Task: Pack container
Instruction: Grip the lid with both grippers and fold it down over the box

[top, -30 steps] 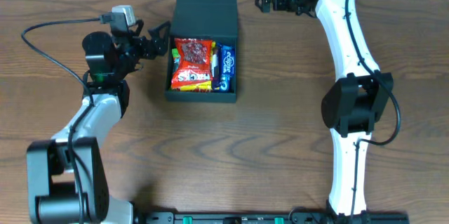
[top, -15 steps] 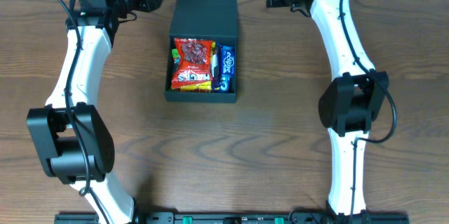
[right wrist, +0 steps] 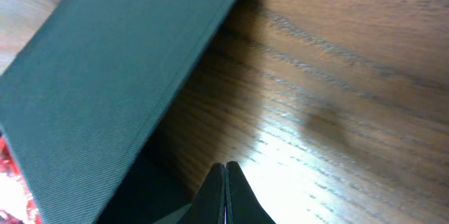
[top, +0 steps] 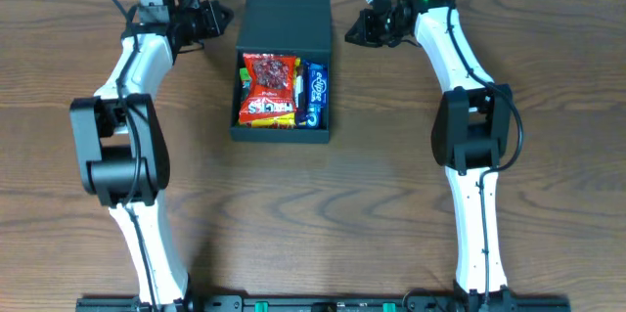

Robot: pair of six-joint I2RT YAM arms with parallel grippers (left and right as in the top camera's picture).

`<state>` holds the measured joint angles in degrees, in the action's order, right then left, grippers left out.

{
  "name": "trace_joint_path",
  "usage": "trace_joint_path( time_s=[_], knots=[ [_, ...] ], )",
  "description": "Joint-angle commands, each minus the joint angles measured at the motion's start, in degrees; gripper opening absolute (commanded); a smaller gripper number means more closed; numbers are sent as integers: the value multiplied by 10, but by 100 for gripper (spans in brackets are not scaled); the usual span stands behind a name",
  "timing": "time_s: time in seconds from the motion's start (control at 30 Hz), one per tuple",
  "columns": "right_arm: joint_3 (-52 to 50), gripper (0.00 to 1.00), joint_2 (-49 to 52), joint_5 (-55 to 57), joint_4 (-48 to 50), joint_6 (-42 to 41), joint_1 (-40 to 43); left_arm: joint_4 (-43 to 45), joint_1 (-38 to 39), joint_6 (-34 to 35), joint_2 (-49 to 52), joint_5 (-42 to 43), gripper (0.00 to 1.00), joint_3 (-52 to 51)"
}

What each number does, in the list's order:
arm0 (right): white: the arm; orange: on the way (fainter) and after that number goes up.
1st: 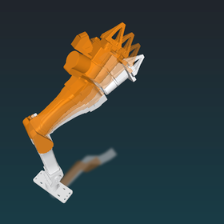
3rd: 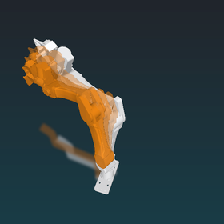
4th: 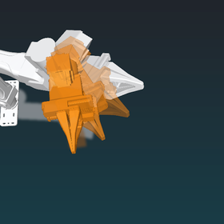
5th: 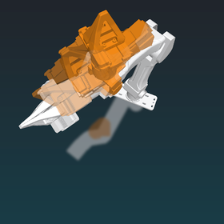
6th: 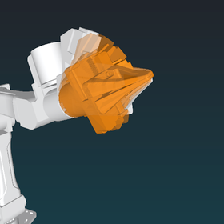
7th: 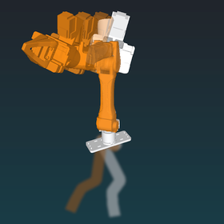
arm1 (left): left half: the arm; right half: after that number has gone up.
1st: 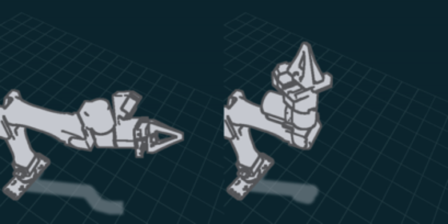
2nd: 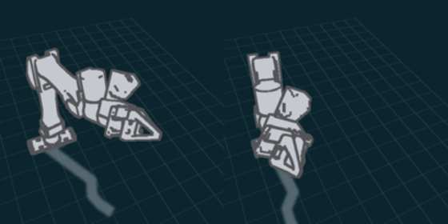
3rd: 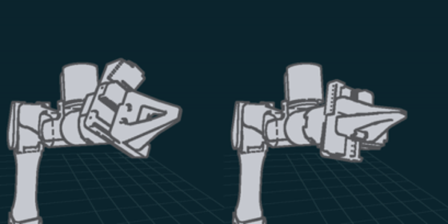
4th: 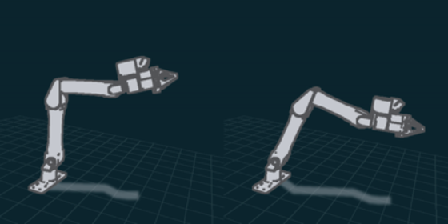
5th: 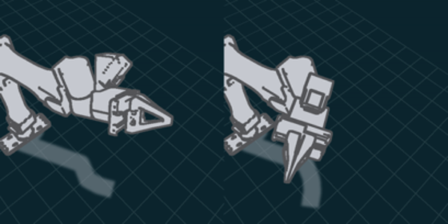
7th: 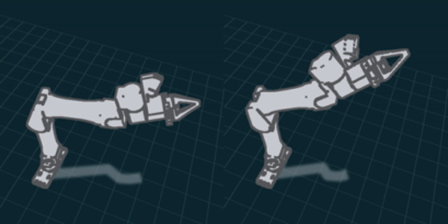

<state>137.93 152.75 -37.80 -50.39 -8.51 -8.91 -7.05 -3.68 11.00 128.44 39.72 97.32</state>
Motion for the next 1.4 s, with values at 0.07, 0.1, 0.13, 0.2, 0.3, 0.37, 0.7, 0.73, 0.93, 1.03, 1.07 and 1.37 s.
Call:
trace_joint_path(
  time_s=[0.07, 0.1, 0.13, 0.2, 0.3, 0.37, 0.7, 0.73, 0.93, 1.03, 1.07, 1.37],
  knots=[
    [1, 1, -7, -19, -6, -5, 2, -7, -15, 49, 37, 3, 6, 29],
    [1, 1, -7, -19, -6, -5, 2, -7, -16, 50, 41, 4, 5, 29],
    [0, 1, -7, -18, -5, -5, 1, -9, -16, 53, 44, 3, 6, 29],
    [-4, 1, -7, -15, -1, -9, 2, -16, -16, 54, 52, 2, 6, 29],
    [-13, 1, -7, -16, 10, -22, 2, -19, -16, 54, 57, 1, 6, 29],
    [-17, 1, -7, -21, 15, -22, 0, -18, -15, 54, 62, 1, 6, 29],
    [-19, 1, 4, -23, 50, -66, -9, -21, -9, 75, 99, 34, 6, 59],
    [-19, 1, 9, -30, 50, -69, -8, -23, -7, 75, 103, 36, 6, 65],
    [-19, 1, 30, -78, 73, -89, -10, -39, 4, 79, 121, 50, 6, 90],
    [-19, 2, 32, -96, 89, -88, -10, -38, 11, 83, 125, 58, 6, 94],
    [-19, 1, 32, -111, 99, -89, -10, -38, 14, 83, 125, 63, 6, 95],
    [-19, 1, 32, -243, 171, -75, -9, -33, 22, 76, 125, 117, 6, 118]
  ],
)
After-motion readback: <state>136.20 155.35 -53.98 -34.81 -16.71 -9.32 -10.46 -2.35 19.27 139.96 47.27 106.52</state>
